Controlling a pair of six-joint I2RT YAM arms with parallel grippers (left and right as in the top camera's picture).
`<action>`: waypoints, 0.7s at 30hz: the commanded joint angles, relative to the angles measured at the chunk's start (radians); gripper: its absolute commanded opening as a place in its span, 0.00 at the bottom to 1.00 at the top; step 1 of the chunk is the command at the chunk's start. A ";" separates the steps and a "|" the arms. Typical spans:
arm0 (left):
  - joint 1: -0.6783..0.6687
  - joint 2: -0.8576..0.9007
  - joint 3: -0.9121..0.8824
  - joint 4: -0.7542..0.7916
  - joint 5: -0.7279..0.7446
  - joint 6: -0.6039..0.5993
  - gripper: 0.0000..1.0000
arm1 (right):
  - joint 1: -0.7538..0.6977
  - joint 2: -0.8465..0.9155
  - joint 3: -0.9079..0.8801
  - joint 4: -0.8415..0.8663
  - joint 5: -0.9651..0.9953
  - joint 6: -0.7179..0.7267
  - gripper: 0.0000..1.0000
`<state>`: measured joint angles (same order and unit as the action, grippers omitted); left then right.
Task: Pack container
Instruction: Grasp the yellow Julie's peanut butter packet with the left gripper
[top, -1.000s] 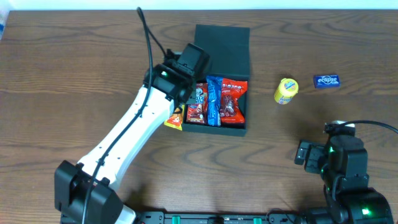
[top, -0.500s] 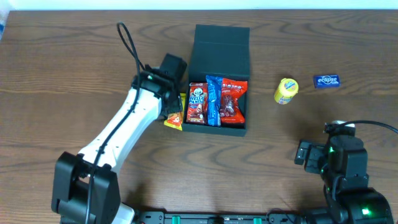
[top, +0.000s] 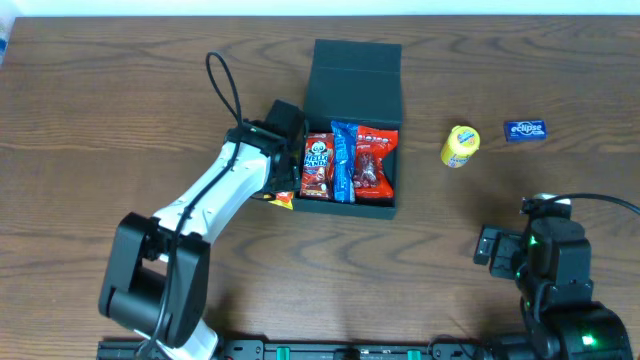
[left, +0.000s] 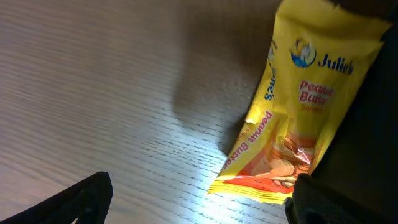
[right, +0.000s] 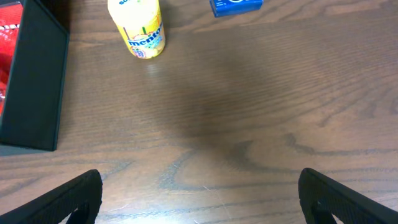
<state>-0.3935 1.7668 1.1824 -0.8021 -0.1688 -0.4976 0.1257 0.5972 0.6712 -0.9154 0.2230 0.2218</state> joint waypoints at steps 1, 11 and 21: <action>-0.001 0.023 -0.003 0.003 0.039 -0.004 0.94 | -0.008 -0.002 0.000 0.002 0.005 -0.010 0.99; -0.079 0.024 -0.002 0.015 0.080 -0.005 0.98 | -0.008 -0.002 0.000 0.002 0.005 -0.009 0.99; -0.100 0.024 0.027 0.017 0.109 0.005 0.98 | -0.008 -0.002 0.000 0.002 0.005 -0.009 0.99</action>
<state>-0.4923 1.7775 1.1831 -0.7815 -0.0811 -0.4973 0.1257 0.5972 0.6712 -0.9154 0.2230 0.2218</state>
